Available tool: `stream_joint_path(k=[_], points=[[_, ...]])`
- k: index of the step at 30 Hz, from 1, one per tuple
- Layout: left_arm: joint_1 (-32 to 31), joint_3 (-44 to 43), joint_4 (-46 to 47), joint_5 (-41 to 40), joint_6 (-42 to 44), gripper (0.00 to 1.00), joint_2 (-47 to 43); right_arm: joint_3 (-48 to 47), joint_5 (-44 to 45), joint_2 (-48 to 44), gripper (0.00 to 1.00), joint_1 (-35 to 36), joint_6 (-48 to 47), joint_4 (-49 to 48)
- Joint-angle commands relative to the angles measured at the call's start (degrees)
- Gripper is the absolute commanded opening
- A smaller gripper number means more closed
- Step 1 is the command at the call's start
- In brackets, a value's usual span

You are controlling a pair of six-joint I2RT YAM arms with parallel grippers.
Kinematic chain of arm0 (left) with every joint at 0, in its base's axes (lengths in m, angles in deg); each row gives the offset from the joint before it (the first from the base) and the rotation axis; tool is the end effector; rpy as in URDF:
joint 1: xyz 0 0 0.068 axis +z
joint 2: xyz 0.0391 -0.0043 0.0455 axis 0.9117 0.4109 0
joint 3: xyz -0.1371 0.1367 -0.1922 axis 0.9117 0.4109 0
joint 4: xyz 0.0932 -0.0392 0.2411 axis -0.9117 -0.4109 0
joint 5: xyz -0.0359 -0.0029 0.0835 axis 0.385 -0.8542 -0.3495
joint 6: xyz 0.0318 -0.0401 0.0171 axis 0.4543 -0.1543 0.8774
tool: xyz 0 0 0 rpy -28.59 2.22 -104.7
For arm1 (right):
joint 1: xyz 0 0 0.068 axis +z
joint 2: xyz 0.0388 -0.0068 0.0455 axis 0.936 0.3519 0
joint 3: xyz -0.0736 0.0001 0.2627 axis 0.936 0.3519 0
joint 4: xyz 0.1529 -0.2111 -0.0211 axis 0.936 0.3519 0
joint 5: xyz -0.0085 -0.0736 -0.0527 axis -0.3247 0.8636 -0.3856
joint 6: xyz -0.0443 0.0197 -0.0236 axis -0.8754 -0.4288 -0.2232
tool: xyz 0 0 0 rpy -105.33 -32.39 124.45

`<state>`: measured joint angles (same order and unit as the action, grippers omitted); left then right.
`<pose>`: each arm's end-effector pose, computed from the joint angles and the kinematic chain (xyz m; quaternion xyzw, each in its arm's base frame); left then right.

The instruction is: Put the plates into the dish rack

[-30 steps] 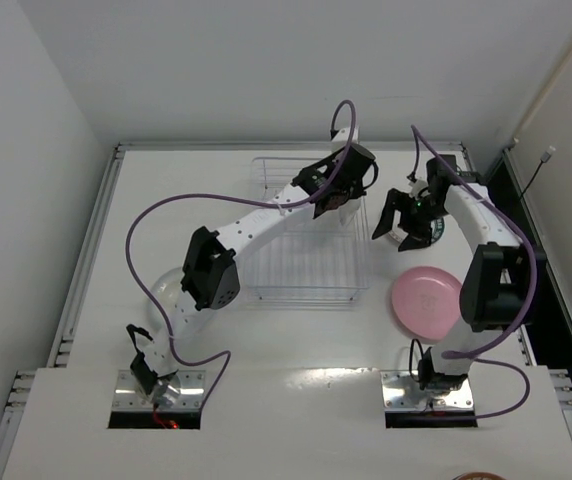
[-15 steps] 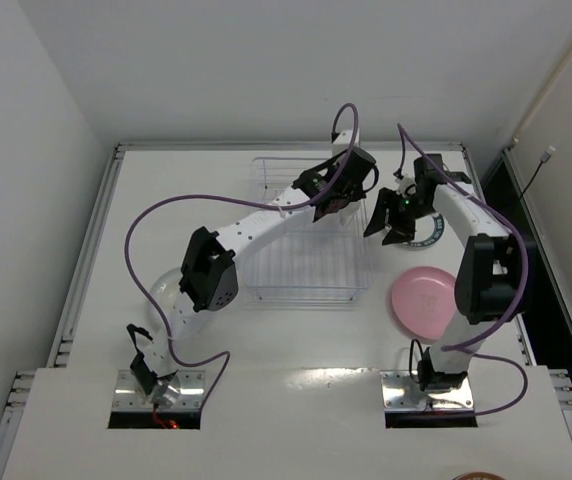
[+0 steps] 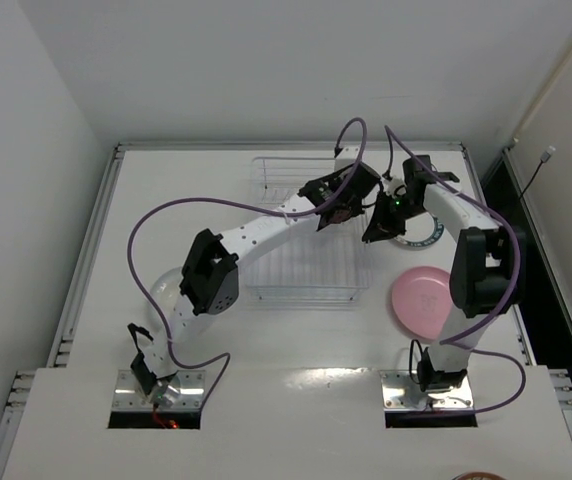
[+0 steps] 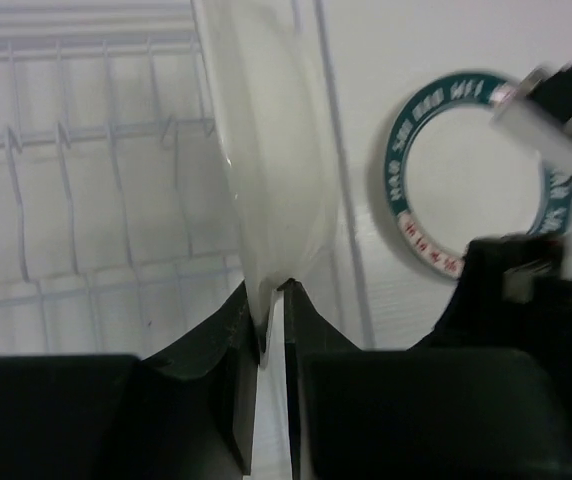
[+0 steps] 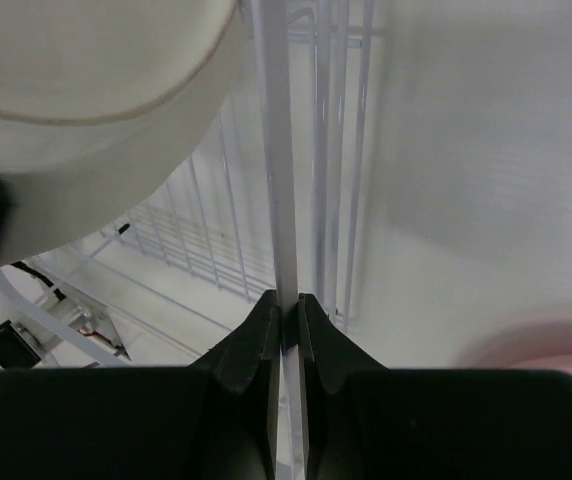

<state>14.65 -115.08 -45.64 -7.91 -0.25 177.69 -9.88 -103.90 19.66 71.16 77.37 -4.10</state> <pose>0.3420 -0.3966 0.2922 -0.0397 0.8794 -0.1538 0.4488 0.3582 0.0278 0.2053 0.1230 0.9526 0.2619 0.0942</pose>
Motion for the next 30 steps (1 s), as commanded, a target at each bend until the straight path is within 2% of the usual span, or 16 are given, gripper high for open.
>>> stream_joint_path(k=[1,6,11,19,21,22,23,24,25,28,30], points=[[-0.3,4.6,-17.8,-4.0,-0.7,0.00,3.1,-1.0,2.2,1.3,0.00,0.0,0.5,-1.8],[1.8,-4.0,-27.7,-5.2,-5.5,0.00,7.8,0.7,2.8,0.8,0.00,0.0,0.5,-2.3],[1.8,0.2,-23.0,-4.6,-5.5,0.00,5.3,1.2,2.2,0.2,0.00,0.0,0.5,-2.3],[1.8,-0.3,-20.4,-3.5,-3.1,0.00,4.2,1.2,1.7,-0.3,0.00,0.0,0.5,-2.8],[1.8,-0.3,-19.6,-2.8,-2.3,0.02,3.7,1.2,1.2,-0.3,0.08,0.0,0.5,-2.8],[1.8,-0.3,-19.1,-2.2,-2.3,0.12,3.1,1.2,1.2,-0.8,0.15,0.0,0.5,-2.8],[1.8,-0.3,-18.4,-2.2,-1.5,0.19,3.1,1.2,1.2,-0.8,0.22,0.0,0.5,-2.8],[1.8,-0.3,-18.4,-2.2,-1.5,0.24,2.4,1.2,1.2,-0.8,0.25,0.0,0.5,-2.8],[1.8,-0.3,-17.8,-1.4,-0.7,0.34,1.7,0.7,1.2,-1.4,0.28,0.0,0.5,-2.8],[1.2,-0.3,-17.2,-1.4,0.0,0.52,0.9,0.7,1.2,-2.0,0.41,0.0,0.5,-2.8],[0.6,-0.3,-16.5,-1.4,1.3,0.60,-1.1,0.2,1.2,-2.0,0.44,0.0,0.5,-2.8]])
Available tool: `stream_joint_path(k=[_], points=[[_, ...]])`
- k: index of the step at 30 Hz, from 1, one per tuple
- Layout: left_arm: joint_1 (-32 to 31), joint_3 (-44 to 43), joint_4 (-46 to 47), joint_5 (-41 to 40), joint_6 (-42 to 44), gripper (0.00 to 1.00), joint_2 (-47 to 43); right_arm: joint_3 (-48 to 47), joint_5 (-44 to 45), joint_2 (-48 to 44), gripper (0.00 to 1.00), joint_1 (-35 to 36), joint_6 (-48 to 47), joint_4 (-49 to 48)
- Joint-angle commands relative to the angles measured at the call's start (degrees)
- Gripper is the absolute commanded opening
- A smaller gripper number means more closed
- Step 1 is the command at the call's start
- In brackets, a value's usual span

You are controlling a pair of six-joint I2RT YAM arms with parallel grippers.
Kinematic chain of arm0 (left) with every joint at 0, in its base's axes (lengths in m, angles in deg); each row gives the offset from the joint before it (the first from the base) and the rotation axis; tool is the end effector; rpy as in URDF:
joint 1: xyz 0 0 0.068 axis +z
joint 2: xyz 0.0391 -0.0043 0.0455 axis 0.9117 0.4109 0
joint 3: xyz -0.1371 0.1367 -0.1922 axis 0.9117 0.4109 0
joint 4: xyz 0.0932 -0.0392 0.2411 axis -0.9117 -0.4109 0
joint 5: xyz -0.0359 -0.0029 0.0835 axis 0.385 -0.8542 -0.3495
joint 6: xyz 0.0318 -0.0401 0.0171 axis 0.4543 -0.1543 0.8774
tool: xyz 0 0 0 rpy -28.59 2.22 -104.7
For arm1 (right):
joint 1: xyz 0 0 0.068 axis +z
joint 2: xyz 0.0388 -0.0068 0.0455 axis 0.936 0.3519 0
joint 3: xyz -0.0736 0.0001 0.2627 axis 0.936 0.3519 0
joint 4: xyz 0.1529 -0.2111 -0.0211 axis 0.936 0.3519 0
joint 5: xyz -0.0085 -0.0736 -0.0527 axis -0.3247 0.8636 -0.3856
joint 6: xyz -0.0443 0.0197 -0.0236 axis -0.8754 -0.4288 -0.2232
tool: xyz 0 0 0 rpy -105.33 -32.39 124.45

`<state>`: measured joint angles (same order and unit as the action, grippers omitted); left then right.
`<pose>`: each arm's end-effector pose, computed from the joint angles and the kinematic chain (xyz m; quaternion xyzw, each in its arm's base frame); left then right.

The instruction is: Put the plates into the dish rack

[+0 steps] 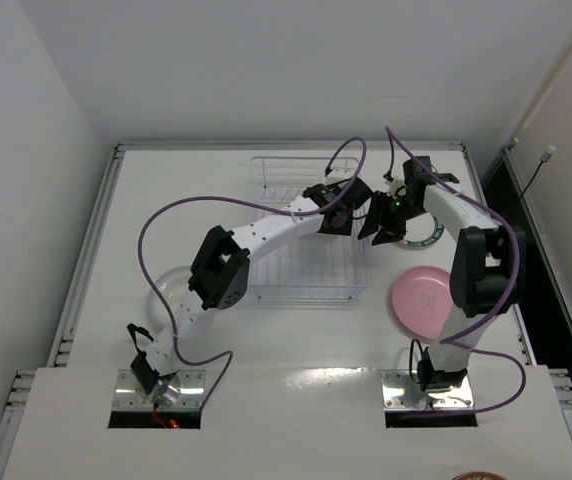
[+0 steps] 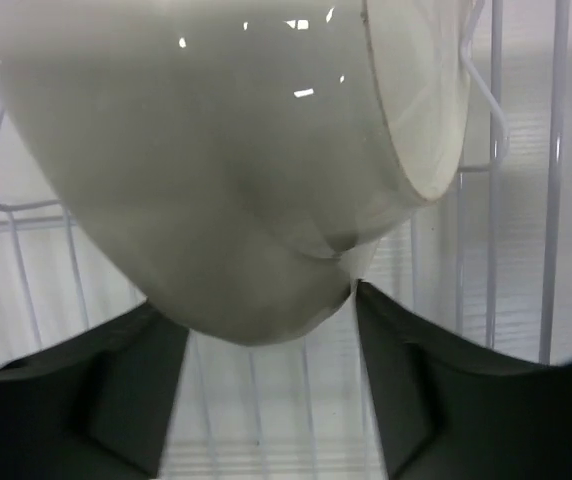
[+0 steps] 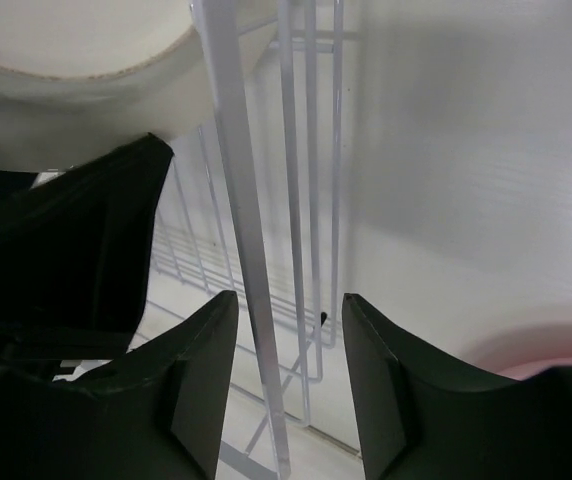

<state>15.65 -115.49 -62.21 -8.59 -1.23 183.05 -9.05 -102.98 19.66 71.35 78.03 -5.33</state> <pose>0.3432 -0.3833 0.2282 -0.0097 0.9376 -0.0145 0.3473 0.3580 0.0285 0.2017 0.1275 0.9534 0.2556 0.0974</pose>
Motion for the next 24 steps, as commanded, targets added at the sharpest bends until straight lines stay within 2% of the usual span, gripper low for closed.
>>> stream_joint_path(k=[1,4,8,11,16,18,20,21,22,24], points=[[-0.5,0.1,0.8,-0.8,2.3,0.68,-6.4,-0.6,0.3,-2.0,0.44,-0.2,-0.1,-1.6],[-1.0,0.1,2.2,-0.1,3.7,0.76,-8.5,-0.6,0.3,-2.5,0.45,-0.2,-0.1,-1.6],[-1.0,1.2,5.3,0.5,4.4,0.82,-10.1,-1.9,0.3,-2.5,0.51,-0.2,-0.1,-1.6],[-1.0,1.2,6.7,1.0,5.0,0.82,-11.3,-2.5,0.3,-2.5,0.51,-0.2,-0.1,-1.6],[-1.0,0.0,6.7,-5.1,4.5,0.80,-14.8,-3.0,-0.3,-3.0,0.50,-0.2,-0.1,-1.6],[-0.1,0.0,7.4,-7.9,4.5,0.74,-16.1,-2.5,-0.8,-3.0,0.44,-0.2,-0.1,-1.6],[1.2,0.0,7.4,-12.1,3.8,0.63,-16.1,-2.5,-0.8,-3.0,0.31,-0.2,-0.1,-1.6],[2.3,-0.6,6.8,-13.4,3.0,0.46,-16.6,-2.5,-0.8,-3.6,0.25,-0.2,-0.1,-1.6],[3.0,-1.1,6.7,-14.1,2.5,0.38,-16.6,-2.5,-0.8,-3.6,0.14,-0.2,-0.1,-1.6],[5.4,-1.1,4.4,-14.7,0.9,0.21,-16.6,-2.5,-0.8,-3.6,0.06,-0.2,-0.1,-1.6]])
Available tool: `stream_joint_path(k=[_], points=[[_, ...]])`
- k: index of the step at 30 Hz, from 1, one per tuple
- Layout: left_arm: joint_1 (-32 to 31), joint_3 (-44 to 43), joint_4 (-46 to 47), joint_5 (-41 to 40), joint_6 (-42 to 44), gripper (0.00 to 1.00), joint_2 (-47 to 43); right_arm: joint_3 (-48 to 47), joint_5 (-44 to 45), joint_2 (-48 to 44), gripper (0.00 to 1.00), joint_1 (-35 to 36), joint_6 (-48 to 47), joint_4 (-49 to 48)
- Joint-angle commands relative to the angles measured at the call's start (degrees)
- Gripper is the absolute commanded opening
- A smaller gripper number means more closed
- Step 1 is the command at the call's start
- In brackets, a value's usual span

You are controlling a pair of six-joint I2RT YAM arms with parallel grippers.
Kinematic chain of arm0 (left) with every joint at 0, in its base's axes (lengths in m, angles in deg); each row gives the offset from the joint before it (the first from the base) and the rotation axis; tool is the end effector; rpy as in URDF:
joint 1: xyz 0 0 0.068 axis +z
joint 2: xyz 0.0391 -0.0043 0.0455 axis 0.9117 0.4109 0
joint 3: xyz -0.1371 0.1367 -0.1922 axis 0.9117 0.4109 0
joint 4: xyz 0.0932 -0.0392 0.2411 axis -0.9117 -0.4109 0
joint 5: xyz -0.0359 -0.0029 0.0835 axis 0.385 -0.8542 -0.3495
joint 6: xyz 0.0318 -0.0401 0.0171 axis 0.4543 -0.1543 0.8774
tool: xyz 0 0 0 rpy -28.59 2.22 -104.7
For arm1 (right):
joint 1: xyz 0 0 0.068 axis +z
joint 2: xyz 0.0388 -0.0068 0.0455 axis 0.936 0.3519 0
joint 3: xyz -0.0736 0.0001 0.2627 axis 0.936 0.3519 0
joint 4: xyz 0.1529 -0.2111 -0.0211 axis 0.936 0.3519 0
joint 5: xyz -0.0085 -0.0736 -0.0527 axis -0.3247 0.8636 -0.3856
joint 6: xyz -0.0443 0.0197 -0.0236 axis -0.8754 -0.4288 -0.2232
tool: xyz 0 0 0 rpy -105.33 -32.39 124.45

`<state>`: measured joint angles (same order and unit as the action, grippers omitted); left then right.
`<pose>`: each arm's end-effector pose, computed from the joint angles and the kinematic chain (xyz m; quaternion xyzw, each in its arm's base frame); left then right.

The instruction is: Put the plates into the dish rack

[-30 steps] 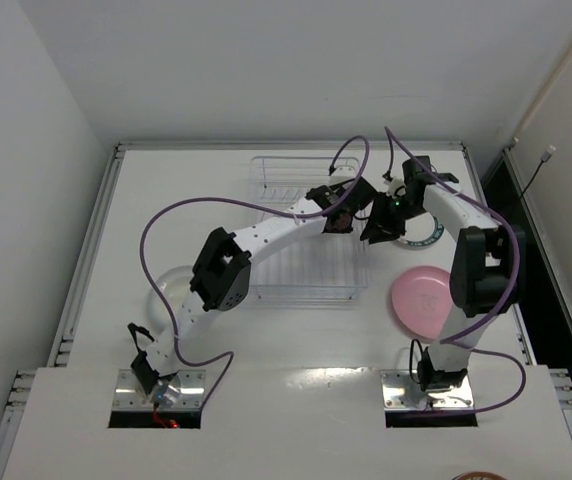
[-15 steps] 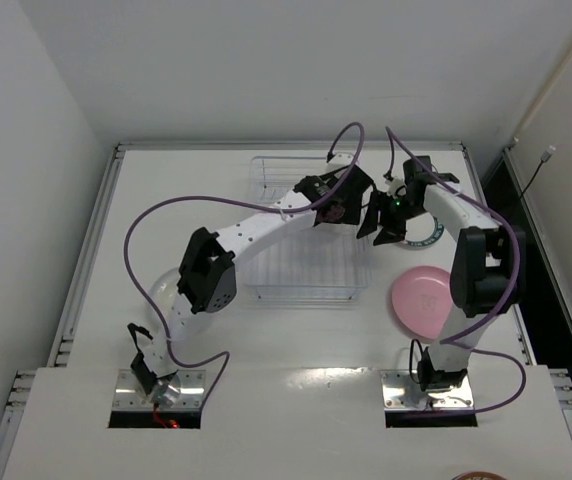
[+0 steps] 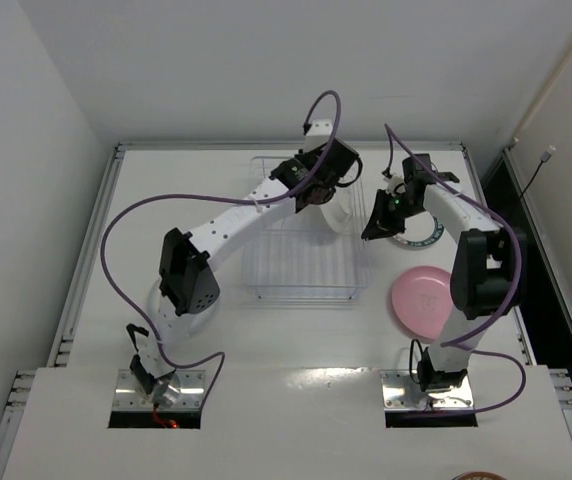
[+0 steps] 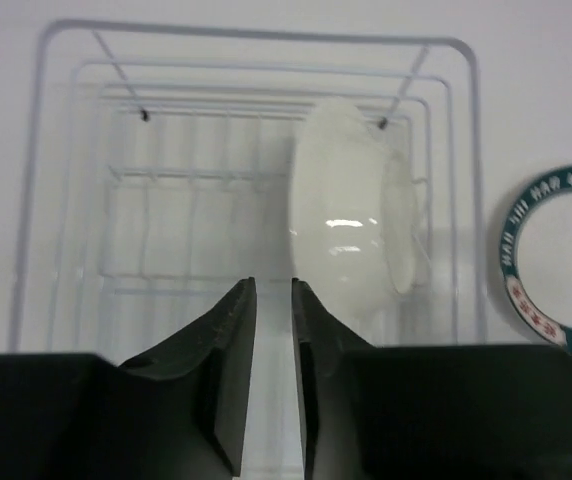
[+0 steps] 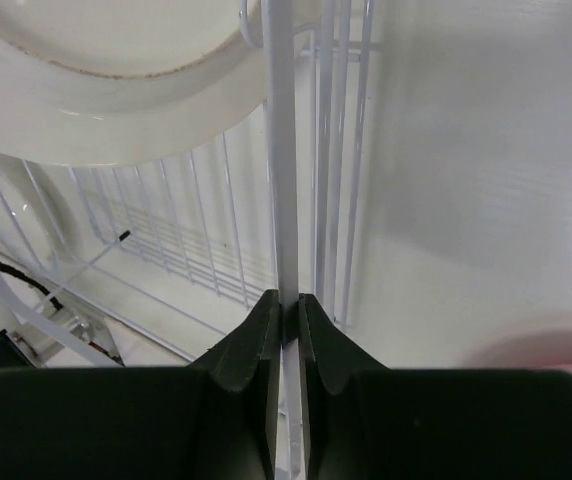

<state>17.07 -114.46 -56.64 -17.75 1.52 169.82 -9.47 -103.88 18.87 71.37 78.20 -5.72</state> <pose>0.3335 -0.3457 0.3420 -0.0712 0.8717 -0.0541 0.4818 0.3585 0.0291 0.2089 0.1236 0.9500 0.2653 0.1084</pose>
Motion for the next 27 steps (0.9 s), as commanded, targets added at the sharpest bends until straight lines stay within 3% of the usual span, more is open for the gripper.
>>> stream_joint_path(k=[1,3,10,20,27], points=[[4.8,-2.1,-1.9,-5.6,-2.4,0.16,-3.4,-1.6,0.1,-2.8,0.04,-0.2,-0.3,-1.2],[7.1,-2.1,-4.7,-4.4,-5.1,0.00,-2.7,-1.6,-0.4,-2.8,0.00,-0.2,-0.3,-1.2],[10.1,-2.1,-4.8,3.2,-6.1,0.00,4.3,-1.6,-1.0,-2.3,0.00,-0.2,-0.3,-1.2],[11.9,-0.8,5.2,16.9,-8.5,0.00,8.8,-1.6,-2.1,-1.8,0.00,-0.2,-0.8,-1.2],[12.5,6.0,17.2,29.7,-8.5,0.00,7.1,-0.4,-2.1,-1.8,0.00,-0.2,-0.8,-1.2]])
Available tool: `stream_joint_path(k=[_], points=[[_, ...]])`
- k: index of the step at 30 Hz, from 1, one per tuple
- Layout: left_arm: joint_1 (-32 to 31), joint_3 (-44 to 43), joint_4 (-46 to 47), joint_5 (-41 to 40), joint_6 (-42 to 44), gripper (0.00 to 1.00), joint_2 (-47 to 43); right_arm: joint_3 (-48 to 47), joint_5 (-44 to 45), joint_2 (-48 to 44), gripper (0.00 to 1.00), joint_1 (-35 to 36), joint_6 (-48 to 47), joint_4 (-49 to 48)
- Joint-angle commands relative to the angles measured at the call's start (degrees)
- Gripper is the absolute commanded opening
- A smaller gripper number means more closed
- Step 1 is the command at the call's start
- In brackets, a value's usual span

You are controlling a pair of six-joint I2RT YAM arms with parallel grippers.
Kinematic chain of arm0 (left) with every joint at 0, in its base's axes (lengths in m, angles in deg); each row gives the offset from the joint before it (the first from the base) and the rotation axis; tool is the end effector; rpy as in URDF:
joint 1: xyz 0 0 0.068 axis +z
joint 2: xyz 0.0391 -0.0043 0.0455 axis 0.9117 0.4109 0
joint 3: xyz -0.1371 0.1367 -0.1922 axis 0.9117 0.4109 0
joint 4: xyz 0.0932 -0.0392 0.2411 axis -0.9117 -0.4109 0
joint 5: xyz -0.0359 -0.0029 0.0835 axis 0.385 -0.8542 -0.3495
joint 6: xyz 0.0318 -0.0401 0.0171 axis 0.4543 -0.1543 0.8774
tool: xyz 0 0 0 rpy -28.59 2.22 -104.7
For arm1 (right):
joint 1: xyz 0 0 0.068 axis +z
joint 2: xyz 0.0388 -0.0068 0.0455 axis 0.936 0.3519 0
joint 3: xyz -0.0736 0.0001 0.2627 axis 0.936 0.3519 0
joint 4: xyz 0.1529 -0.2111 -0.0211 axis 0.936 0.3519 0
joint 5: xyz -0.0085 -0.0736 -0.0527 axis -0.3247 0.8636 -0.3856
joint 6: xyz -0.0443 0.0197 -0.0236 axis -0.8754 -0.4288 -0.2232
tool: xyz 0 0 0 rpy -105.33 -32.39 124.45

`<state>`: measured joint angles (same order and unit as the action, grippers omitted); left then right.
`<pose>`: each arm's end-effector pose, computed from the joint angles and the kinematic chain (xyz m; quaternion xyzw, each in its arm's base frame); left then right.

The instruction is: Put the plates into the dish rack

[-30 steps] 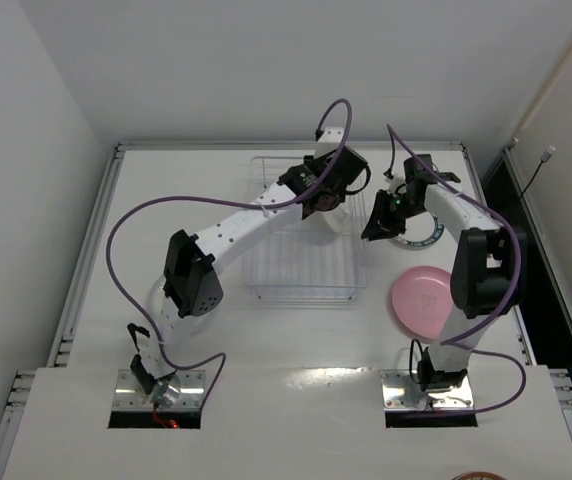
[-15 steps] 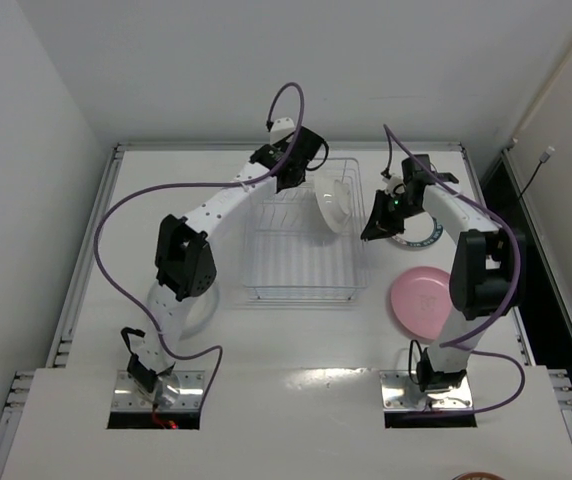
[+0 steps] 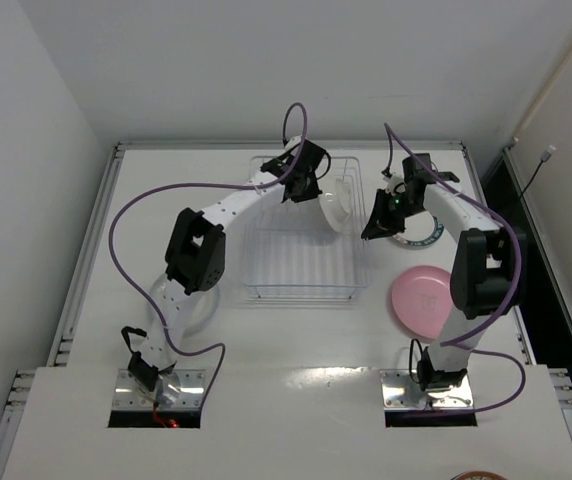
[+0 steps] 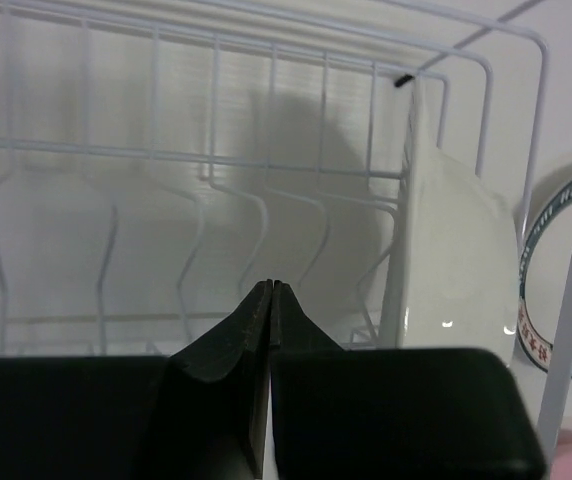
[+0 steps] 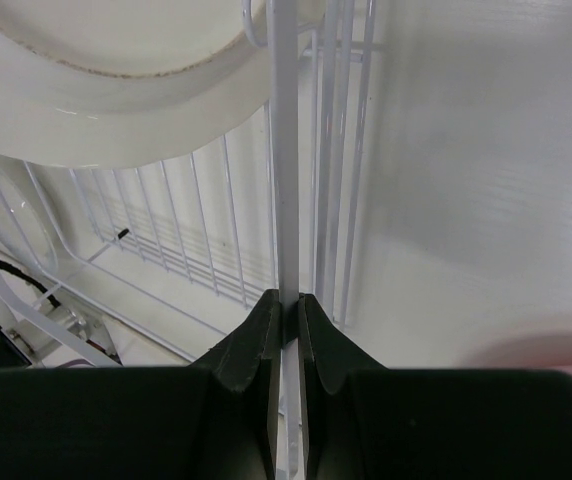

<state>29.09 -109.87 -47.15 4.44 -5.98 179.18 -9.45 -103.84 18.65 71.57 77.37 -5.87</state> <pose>0.4262 -0.3047 0.2451 -0.1432 0.9113 -0.1489 0.3563 0.3582 0.0303 0.2102 0.1144 0.9508 0.2648 0.1128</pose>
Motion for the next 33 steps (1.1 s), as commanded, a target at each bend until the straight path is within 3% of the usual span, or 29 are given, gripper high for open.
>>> stream_joint_path(k=[1,20,31,33], points=[[0.5,1.4,9.9,10.3,-1.0,0.00,-2.3,-0.4,-2.1,-1.6,0.00,-0.4,0.0,-1.1],[-2.9,-6.7,14.6,14.3,4.2,0.00,-1.1,0.1,-3.2,-1.0,0.00,-0.4,0.0,-2.1],[-2.9,-7.2,14.8,15.9,5.3,0.01,-0.5,0.6,-3.2,-1.0,0.00,-0.4,0.0,-2.1],[-2.9,-6.7,13.3,15.9,5.3,0.07,-0.5,0.6,-3.2,-1.0,0.07,-0.4,0.0,-2.1]])
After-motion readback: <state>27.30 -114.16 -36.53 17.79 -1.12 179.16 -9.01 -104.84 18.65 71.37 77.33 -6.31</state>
